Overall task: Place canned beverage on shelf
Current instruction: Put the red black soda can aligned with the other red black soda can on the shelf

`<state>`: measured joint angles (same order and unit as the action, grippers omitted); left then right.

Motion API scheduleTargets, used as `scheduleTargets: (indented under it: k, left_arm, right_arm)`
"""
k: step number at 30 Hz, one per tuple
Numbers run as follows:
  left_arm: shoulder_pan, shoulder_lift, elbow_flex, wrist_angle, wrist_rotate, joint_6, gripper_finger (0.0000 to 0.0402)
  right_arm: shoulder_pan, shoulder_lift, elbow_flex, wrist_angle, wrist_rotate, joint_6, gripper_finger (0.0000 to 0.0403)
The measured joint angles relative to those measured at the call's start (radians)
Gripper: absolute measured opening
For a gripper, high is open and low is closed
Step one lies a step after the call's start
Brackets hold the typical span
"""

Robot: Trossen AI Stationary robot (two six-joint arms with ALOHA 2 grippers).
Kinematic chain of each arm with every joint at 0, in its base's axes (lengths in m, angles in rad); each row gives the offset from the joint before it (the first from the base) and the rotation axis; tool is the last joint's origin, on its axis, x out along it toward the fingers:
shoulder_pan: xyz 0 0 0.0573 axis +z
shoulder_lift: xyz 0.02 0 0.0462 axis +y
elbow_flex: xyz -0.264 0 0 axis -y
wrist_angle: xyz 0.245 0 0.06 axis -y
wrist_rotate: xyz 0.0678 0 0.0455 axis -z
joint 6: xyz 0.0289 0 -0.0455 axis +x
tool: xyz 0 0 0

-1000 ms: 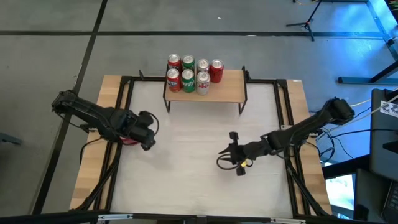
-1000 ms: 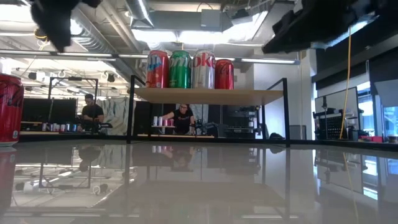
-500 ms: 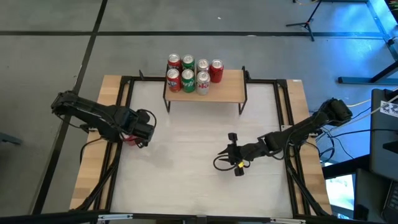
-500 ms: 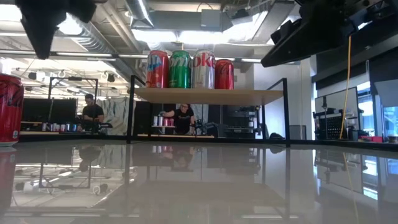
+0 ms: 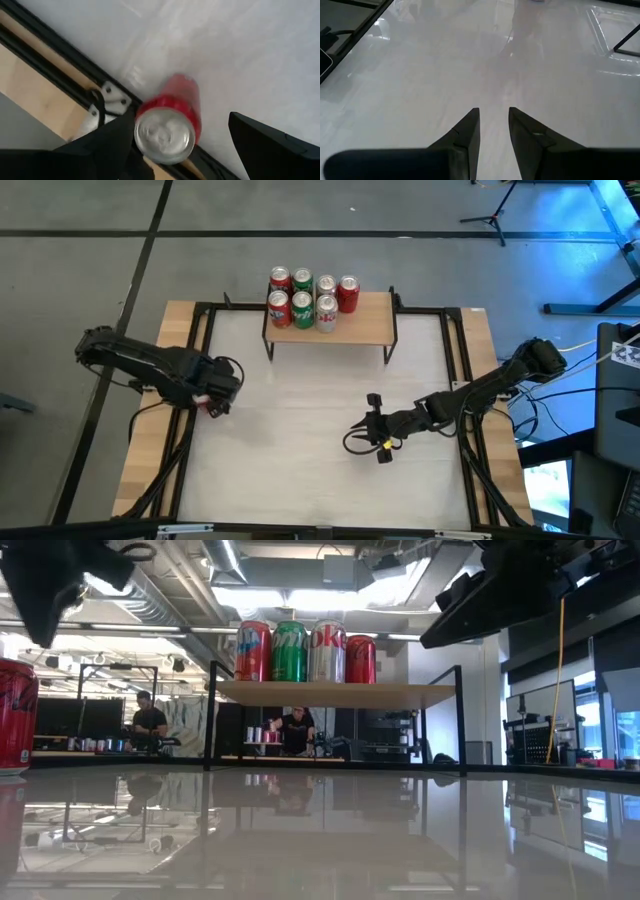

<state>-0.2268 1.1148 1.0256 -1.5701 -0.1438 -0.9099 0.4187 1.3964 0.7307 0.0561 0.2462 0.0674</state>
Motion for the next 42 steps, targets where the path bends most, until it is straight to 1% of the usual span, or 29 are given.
scheduleTargets:
  k: [3,8,12,16,20,26,34,38,42]
  left_arm:
    - [-0.002,-0.061,-0.029,-0.003,0.044,-0.037,0.0313]
    - [-0.002,-0.127,-0.070,-0.001,0.049,-0.057,0.0313]
    - [-0.002,-0.136,-0.109,0.021,0.055,-0.051,0.0313]
    - [-0.003,-0.134,-0.158,0.036,0.111,-0.043,0.0313]
    - [-0.002,-0.135,-0.185,0.049,0.109,-0.031,0.0313]
    - [-0.002,-0.134,-0.186,0.064,0.077,-0.022,0.0313]
    - [-0.002,-0.134,-0.186,0.058,0.083,-0.027,0.0313]
    - [-0.003,-0.132,-0.158,0.075,0.094,-0.015,0.0313]
    - [-0.002,-0.133,-0.102,0.072,0.092,0.016,0.0313]
  right_arm:
    - [0.000,0.000,0.000,-0.001,0.000,0.006,0.0101]
    - [0.000,0.000,0.000,-0.001,0.000,0.006,0.0101]
    - [0.000,0.000,0.000,0.002,0.001,0.006,0.0101]
    - [0.000,0.000,0.000,0.003,0.002,0.006,0.0101]
    - [0.000,0.000,0.000,0.003,0.005,0.006,0.0101]
    - [0.000,0.000,0.000,0.004,0.005,0.003,0.0101]
    - [0.000,0.000,0.000,0.004,0.006,0.003,0.0101]
    - [0.000,0.000,0.000,0.004,0.006,0.003,0.0101]
    - [0.000,0.000,0.000,0.004,0.006,0.003,0.0101]
